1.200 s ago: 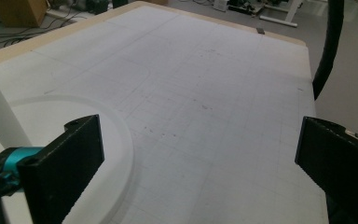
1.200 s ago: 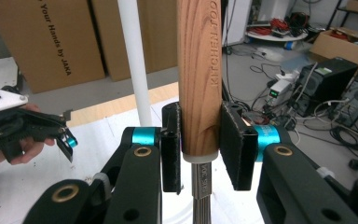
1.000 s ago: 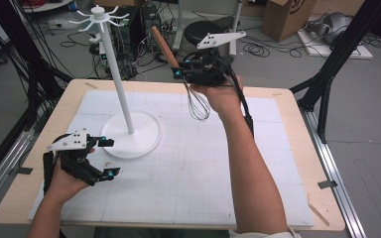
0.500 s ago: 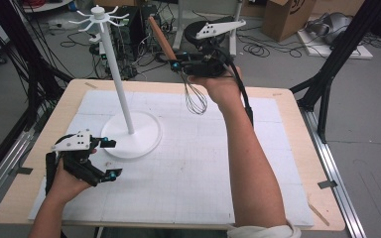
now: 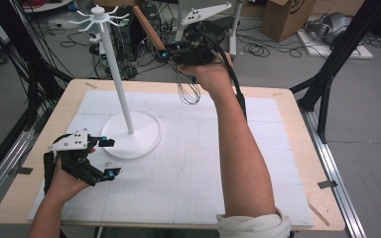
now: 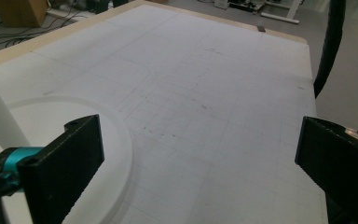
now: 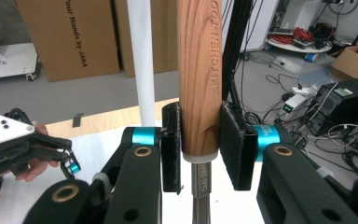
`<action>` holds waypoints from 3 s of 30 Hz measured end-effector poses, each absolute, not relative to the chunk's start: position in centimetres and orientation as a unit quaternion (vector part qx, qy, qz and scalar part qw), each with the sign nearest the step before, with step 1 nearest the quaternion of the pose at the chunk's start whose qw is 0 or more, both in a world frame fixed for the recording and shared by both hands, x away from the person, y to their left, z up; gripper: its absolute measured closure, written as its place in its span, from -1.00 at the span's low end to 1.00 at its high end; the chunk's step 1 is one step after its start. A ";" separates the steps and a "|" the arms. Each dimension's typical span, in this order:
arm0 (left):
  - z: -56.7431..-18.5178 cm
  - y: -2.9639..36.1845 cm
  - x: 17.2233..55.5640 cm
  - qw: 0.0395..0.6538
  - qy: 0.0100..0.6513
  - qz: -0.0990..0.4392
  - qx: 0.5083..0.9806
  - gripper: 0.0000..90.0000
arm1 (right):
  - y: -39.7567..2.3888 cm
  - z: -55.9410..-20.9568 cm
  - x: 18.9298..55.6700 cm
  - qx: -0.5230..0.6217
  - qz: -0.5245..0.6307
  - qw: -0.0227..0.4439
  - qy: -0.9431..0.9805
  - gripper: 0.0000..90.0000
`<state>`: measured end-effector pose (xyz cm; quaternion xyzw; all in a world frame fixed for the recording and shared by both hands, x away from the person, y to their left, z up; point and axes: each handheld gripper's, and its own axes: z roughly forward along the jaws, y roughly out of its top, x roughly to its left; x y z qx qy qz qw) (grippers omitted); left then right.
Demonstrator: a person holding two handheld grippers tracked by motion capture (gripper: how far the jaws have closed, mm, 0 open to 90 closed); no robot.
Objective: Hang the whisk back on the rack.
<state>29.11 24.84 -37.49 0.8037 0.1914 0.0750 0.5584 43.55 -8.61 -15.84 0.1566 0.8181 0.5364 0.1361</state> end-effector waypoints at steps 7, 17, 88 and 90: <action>-37.5 25.0 29.1 0.559 0.192 0.076 0.803 -0.96 | -7.7 -15.7 44.2 0.156 0.526 0.136 0.825 0.59; -37.5 25.1 29.1 0.560 0.193 0.076 0.802 -0.96 | -6.8 -15.4 44.5 0.151 0.517 0.139 0.831 0.59; -37.5 24.9 29.1 0.556 0.189 0.075 0.806 -0.96 | -11.8 -19.4 39.0 0.134 0.517 0.142 0.834 -0.13; -37.5 24.9 29.0 0.557 0.189 0.074 0.806 -0.96 | -12.6 -19.8 38.7 0.137 0.519 0.140 0.832 -0.17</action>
